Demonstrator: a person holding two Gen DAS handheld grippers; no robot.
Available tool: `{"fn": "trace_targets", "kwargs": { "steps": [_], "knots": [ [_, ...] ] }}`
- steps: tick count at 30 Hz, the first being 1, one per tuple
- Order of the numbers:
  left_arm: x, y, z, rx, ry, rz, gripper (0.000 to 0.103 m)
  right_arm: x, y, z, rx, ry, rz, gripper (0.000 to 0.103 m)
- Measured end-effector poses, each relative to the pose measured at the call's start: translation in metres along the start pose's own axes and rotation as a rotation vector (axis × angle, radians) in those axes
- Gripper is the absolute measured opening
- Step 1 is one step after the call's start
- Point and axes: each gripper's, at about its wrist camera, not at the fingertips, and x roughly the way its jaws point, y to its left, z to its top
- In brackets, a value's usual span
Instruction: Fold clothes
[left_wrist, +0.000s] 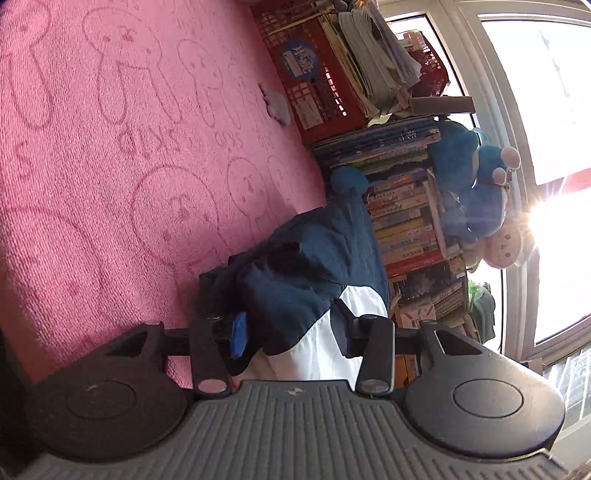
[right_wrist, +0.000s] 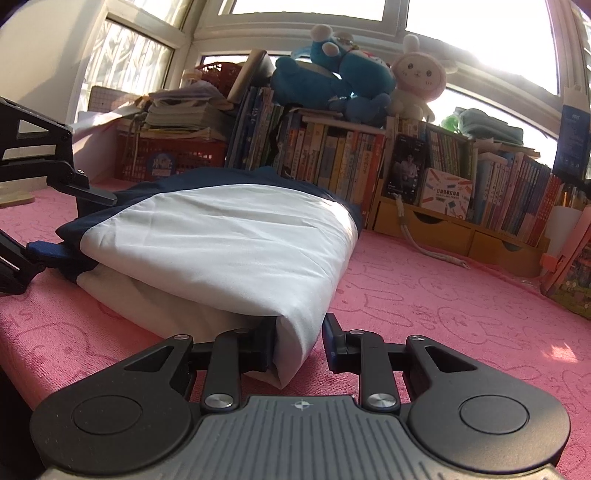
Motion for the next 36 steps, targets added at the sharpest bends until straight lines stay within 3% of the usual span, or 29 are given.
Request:
{"fn": "trace_targets", "kwargs": {
  "steps": [2,3,8,10,11,14,16,17,19,22,24,25,27,30,33,36],
  "knots": [
    [0.000,-0.005,-0.001,0.040,-0.051,0.039,0.009,-0.001,0.000,0.000,-0.006,-0.005,-0.004,0.027],
    [0.000,-0.008,-0.002,0.059,-0.076,0.058,0.006,-0.001,0.001,0.000,-0.011,-0.009,-0.007,0.028],
    [-0.008,-0.021,-0.007,0.195,-0.163,0.130,0.005,-0.009,-0.001,0.002,-0.016,-0.045,-0.018,0.032],
    [-0.010,-0.019,-0.005,0.199,-0.161,0.145,0.005,-0.012,0.000,0.004,-0.023,-0.057,-0.014,0.028],
    [-0.011,-0.017,-0.005,0.200,-0.159,0.156,0.005,-0.014,0.001,0.004,-0.024,-0.064,-0.010,0.019],
    [-0.014,-0.014,-0.005,0.221,-0.160,0.192,0.005,-0.022,-0.001,0.009,-0.031,-0.106,-0.010,0.018],
    [-0.016,-0.009,-0.005,0.250,-0.179,0.257,0.000,-0.023,-0.003,0.011,-0.061,-0.111,-0.021,0.018],
    [-0.017,-0.007,-0.005,0.265,-0.189,0.290,0.000,-0.020,-0.007,0.011,-0.065,-0.081,-0.021,0.017],
    [-0.024,-0.002,0.000,0.251,-0.175,0.272,0.000,-0.011,-0.018,0.011,-0.065,-0.006,-0.019,0.019],
    [-0.042,-0.010,0.011,0.315,-0.208,0.257,0.000,-0.009,-0.062,0.018,0.067,0.127,0.209,0.026],
    [-0.051,-0.027,0.028,0.394,-0.220,0.181,0.001,-0.008,-0.093,0.024,0.162,0.217,0.372,0.051],
    [-0.053,-0.037,0.038,0.433,-0.212,0.133,0.003,-0.007,-0.109,0.026,0.209,0.261,0.454,0.057],
    [-0.040,-0.055,0.056,0.470,-0.110,0.039,0.027,-0.004,-0.143,0.033,0.341,0.311,0.593,0.061],
    [-0.001,-0.071,0.082,0.444,0.080,-0.074,0.045,0.018,-0.185,0.038,0.550,0.315,0.638,0.074],
    [0.050,-0.075,0.091,0.400,0.238,-0.071,0.064,0.059,-0.212,0.035,0.740,0.309,0.613,0.075],
    [0.080,-0.077,0.088,0.447,0.260,-0.010,0.064,0.113,-0.224,0.026,0.885,0.341,0.625,0.075]
  ]
}}
